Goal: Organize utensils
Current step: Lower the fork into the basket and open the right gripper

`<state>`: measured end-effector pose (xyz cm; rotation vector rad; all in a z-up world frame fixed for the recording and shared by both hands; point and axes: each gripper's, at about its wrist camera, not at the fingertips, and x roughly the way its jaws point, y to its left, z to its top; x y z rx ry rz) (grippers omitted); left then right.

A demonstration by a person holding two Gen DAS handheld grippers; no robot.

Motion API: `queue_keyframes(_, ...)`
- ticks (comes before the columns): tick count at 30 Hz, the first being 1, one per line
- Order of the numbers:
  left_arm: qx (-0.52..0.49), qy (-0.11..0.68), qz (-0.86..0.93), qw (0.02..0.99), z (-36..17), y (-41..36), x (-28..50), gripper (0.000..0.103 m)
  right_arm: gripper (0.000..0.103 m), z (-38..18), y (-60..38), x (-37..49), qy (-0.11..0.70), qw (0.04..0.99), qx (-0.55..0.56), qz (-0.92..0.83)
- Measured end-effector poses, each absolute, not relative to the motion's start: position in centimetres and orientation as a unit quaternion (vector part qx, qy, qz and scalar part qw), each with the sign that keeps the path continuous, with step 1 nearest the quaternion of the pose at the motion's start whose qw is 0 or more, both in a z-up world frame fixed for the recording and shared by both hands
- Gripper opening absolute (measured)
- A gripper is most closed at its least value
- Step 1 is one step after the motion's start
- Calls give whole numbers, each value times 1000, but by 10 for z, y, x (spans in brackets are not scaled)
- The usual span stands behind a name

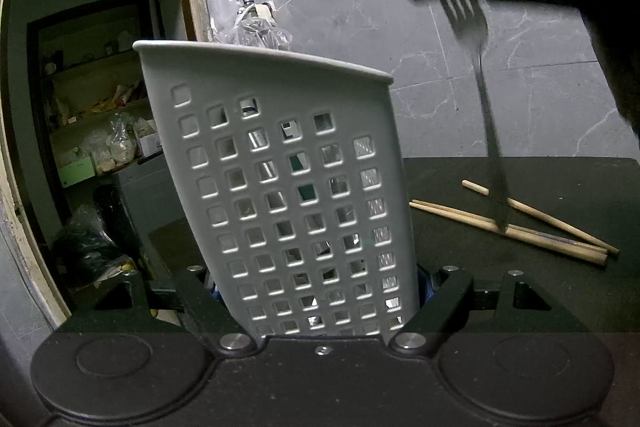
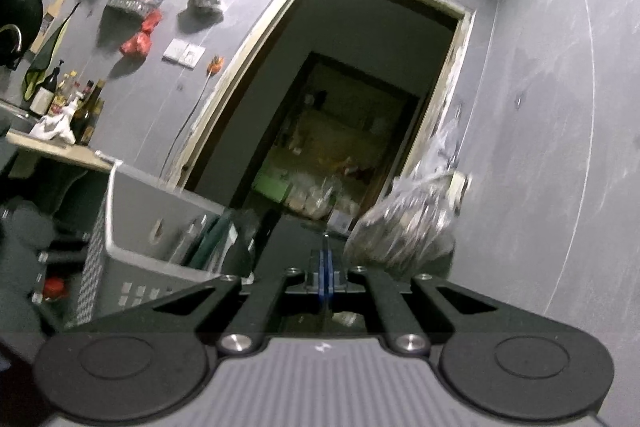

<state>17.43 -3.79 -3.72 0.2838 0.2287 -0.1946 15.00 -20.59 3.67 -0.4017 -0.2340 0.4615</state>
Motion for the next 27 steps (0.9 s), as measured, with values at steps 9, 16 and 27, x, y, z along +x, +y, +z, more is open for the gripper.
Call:
queue_keyframes(9, 142, 114, -98, 978, -38, -39, 174, 81, 2, 97, -209, 145, -209, 938, -159, 226)
queue_keyframes(16, 144, 114, -100, 978, -38, -41, 172, 81, 2, 130, -194, 148, -258, 920, -128, 266)
queue_keyframes(27, 145, 114, -103, 977, -35, -38, 172, 81, 2, 121, -162, 155, -241, 908, -138, 314)
